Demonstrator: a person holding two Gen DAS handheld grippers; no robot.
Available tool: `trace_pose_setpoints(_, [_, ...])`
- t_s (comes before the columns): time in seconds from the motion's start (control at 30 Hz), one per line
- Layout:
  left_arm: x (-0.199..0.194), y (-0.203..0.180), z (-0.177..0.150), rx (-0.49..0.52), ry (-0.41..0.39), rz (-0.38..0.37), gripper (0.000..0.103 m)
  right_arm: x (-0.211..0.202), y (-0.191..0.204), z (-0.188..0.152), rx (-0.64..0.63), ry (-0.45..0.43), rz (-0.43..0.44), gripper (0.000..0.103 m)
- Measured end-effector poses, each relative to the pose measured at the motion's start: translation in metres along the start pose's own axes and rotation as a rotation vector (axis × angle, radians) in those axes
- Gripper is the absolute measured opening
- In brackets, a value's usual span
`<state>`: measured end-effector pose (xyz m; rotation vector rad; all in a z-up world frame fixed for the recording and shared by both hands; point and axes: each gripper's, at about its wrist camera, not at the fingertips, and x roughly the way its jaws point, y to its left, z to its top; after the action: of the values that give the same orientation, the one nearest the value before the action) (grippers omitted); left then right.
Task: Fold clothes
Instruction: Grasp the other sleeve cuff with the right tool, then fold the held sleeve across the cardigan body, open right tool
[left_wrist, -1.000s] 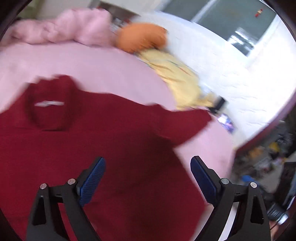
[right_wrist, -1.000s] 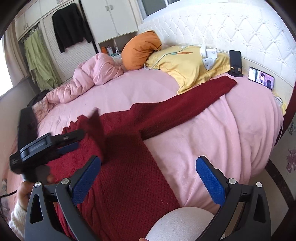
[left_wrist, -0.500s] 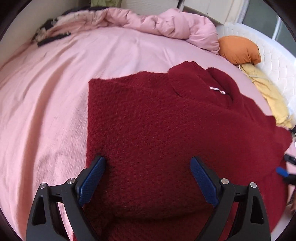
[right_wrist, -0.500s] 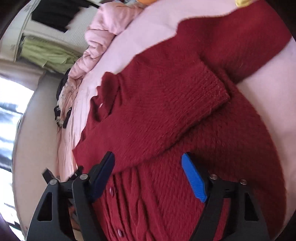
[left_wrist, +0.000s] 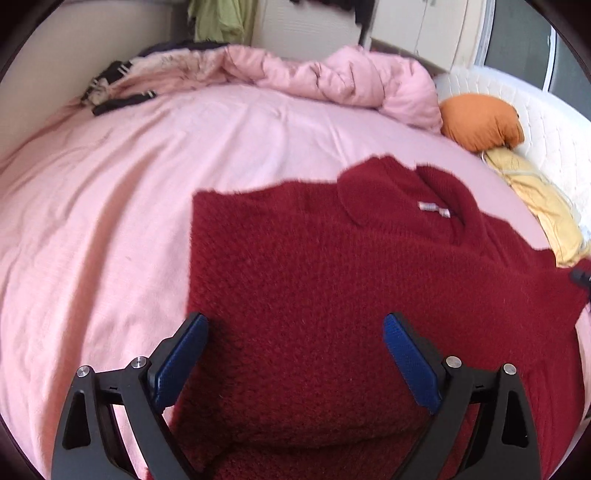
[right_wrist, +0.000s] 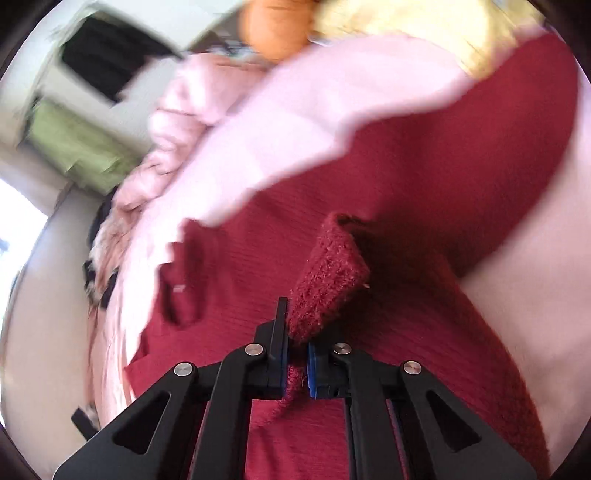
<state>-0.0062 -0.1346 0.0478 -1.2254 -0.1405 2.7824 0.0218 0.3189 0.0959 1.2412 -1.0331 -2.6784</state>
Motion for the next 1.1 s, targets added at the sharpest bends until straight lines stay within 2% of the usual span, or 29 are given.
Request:
trace_pose_setpoints(0.07, [0.001, 0.002, 0.001, -0.006, -0.001, 0.034, 0.096, -0.023, 0.045, 0.015, -0.119, -0.049, 0.118, 0.007])
trace_pose_setpoints(0.17, [0.013, 0.022, -0.003, -0.101, 0.041, 0.044, 0.096, -0.070, 0.091, 0.029, -0.248, -0.183, 0.274, 0.007])
trace_pose_setpoints(0.23, [0.020, 0.033, -0.005, -0.154, 0.053, 0.040, 0.096, -0.091, 0.089, 0.036, -0.254, -0.263, 0.290, 0.007])
trace_pose_setpoints(0.27, [0.022, 0.036, -0.005, -0.169, 0.054, 0.036, 0.096, -0.088, 0.080, 0.037, -0.234, -0.262, 0.274, 0.007])
trace_pose_setpoints(0.37, [0.027, 0.028, -0.005, -0.131, 0.063, 0.073, 0.096, -0.032, 0.025, 0.030, -0.175, -0.143, 0.050, 0.007])
trace_pose_setpoints(0.43, [0.030, 0.023, -0.004, -0.107, 0.067, 0.091, 0.096, 0.014, -0.022, 0.016, -0.097, -0.007, -0.090, 0.007])
trace_pose_setpoints(0.5, [0.031, 0.024, -0.004, -0.107, 0.072, 0.085, 0.096, 0.034, -0.053, 0.005, -0.053, 0.055, -0.173, 0.007])
trace_pose_setpoints(0.57, [0.031, 0.026, -0.005, -0.109, 0.077, 0.080, 0.096, 0.043, -0.063, 0.003, -0.034, 0.099, -0.214, 0.008])
trace_pose_setpoints(0.67, [0.028, 0.026, -0.006, -0.103, 0.075, 0.083, 0.096, 0.037, -0.058, 0.002, -0.103, 0.067, -0.331, 0.018])
trace_pose_setpoints(0.7, [0.027, 0.026, -0.006, -0.104, 0.073, 0.084, 0.096, 0.033, -0.055, 0.001, -0.133, 0.034, -0.397, 0.028])
trace_pose_setpoints(0.8, [0.018, 0.028, -0.006, -0.116, 0.048, 0.119, 0.096, 0.007, -0.052, 0.005, -0.144, -0.098, -0.657, 0.049])
trace_pose_setpoints(0.87, [0.004, 0.030, -0.004, -0.130, -0.013, 0.168, 0.096, -0.009, -0.049, 0.010, -0.155, -0.189, -0.813, 0.050])
trace_pose_setpoints(0.9, [-0.010, 0.029, -0.003, -0.132, -0.074, 0.200, 0.096, -0.014, -0.044, 0.012, -0.179, -0.230, -0.841, 0.050])
trace_pose_setpoints(0.97, [-0.034, 0.023, 0.000, -0.122, -0.177, 0.246, 0.096, -0.017, -0.026, 0.007, -0.270, -0.249, -0.744, 0.050])
trace_pose_setpoints(1.0, [-0.045, 0.017, 0.003, -0.101, -0.225, 0.236, 0.096, -0.013, -0.013, 0.001, -0.327, -0.244, -0.694, 0.050])
trace_pose_setpoints(1.07, [-0.051, 0.000, 0.007, -0.031, -0.232, 0.183, 0.096, 0.009, 0.012, -0.015, -0.411, -0.200, -0.591, 0.050])
trace_pose_setpoints(1.1, [-0.046, -0.013, 0.007, 0.026, -0.194, 0.150, 0.096, 0.021, 0.020, -0.024, -0.432, -0.160, -0.546, 0.050])
